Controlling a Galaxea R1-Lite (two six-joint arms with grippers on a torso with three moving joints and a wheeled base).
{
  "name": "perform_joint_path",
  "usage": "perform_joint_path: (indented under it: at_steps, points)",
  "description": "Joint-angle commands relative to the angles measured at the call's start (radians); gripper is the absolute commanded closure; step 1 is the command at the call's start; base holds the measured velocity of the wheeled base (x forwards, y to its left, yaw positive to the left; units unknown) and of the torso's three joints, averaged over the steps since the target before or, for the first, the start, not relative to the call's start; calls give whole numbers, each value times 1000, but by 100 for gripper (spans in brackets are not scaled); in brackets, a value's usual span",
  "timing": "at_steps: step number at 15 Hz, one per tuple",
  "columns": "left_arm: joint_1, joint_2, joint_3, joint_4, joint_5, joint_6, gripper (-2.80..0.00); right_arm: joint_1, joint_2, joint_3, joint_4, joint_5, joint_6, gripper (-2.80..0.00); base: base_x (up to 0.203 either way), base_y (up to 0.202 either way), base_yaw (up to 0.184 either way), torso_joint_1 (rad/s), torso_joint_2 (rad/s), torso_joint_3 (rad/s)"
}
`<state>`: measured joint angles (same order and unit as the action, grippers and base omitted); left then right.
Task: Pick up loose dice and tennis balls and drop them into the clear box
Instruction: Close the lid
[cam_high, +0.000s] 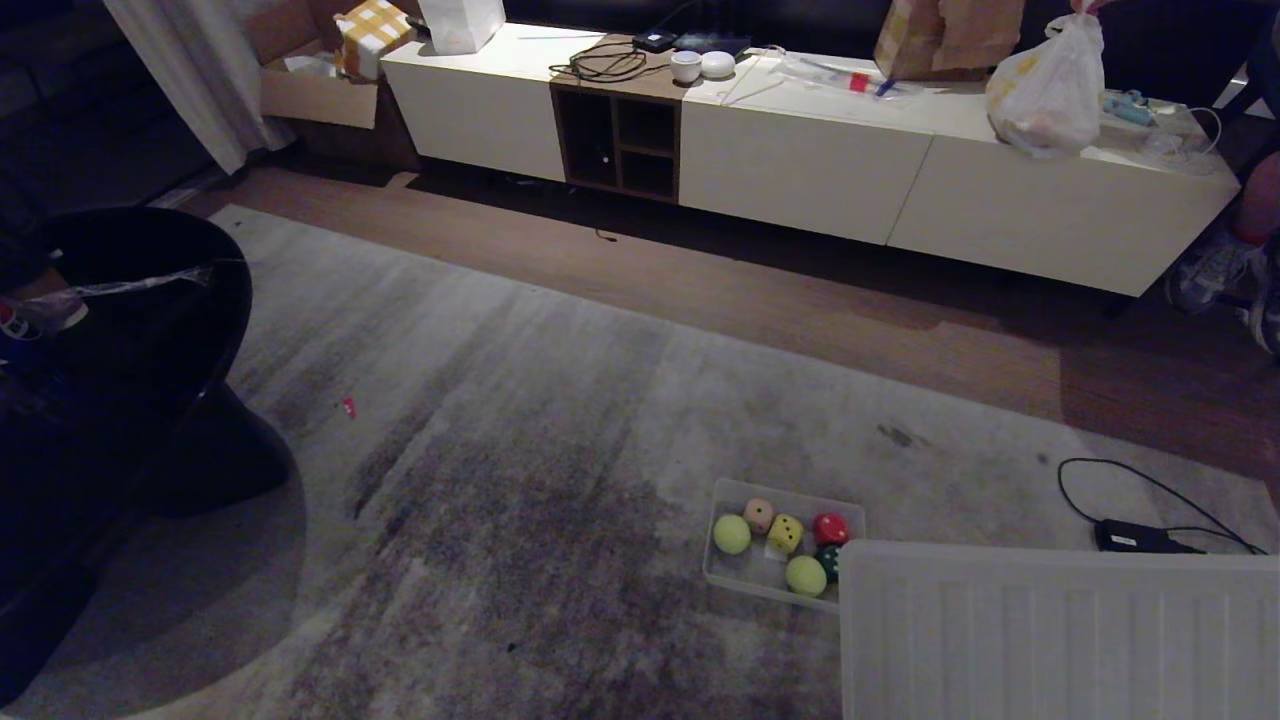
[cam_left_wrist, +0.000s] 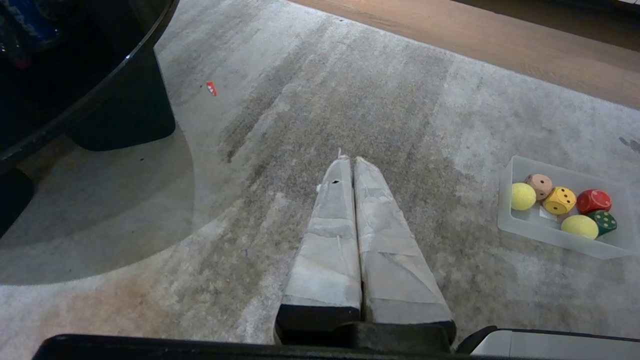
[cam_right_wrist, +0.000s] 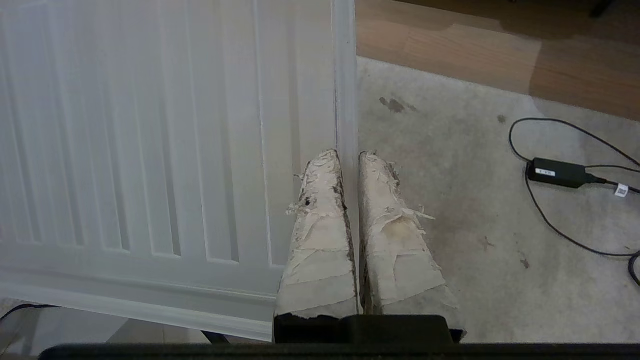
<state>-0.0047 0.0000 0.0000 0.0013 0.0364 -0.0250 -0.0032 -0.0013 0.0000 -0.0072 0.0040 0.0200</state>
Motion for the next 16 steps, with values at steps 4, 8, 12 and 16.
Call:
perform_joint_path:
  at_steps: [4,8,12,16]
  points:
    - [0,2,2,-1,0,3,0,0,1,0,0,1,0,0,0,0,0,0,0,0]
    - [0,2,2,0,0,2,0,0,1,0,0,1,0,0,0,0,0,0,0,0]
    - [0,2,2,-1,0,-1,0,0,1,2,0,1,0,0,0,0,0,0,0,0]
    - [0,2,2,-1,0,2,0,0,1,1,0,1,1,0,0,0,0,0,1,-34]
